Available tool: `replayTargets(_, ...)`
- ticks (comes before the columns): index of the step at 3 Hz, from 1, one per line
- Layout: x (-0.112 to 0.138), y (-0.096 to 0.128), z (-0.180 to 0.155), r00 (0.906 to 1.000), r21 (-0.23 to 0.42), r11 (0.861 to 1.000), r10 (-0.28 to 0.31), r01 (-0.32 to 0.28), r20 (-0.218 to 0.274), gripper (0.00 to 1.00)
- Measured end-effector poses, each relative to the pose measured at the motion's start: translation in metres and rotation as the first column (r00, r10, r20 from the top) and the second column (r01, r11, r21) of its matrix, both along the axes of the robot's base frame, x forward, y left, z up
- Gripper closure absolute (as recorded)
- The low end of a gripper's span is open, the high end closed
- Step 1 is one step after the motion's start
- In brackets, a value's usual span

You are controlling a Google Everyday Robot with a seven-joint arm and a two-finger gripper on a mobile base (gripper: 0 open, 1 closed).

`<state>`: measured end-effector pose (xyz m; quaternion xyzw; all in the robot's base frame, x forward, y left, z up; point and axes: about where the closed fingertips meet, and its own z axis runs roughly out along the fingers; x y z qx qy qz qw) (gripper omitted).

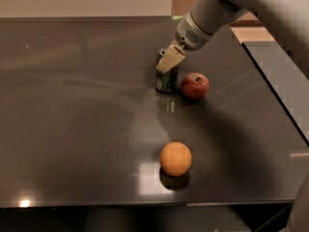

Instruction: Move green can near apple

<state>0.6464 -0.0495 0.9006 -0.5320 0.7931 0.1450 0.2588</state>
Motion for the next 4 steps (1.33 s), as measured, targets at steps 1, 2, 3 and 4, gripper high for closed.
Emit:
replayTargets(1, 0.0023, -0.006, 0.0005, 0.9997, 0.014, 1.0, -0.021, 0.02, 0.015, 0.59)
replayTargets(2, 0.0048, -0.0111, 0.0028, 0.9993, 0.026, 0.999, -0.027, 0.026, 0.025, 0.35)
replayTargets(3, 0.0047, -0.0091, 0.001, 0.9995, 0.025, 0.999, -0.024, 0.023, 0.022, 0.12)
replayTargets(4, 0.0048, -0.0076, -0.0005, 0.9996, 0.025, 0.999, -0.021, 0.021, 0.019, 0.0)
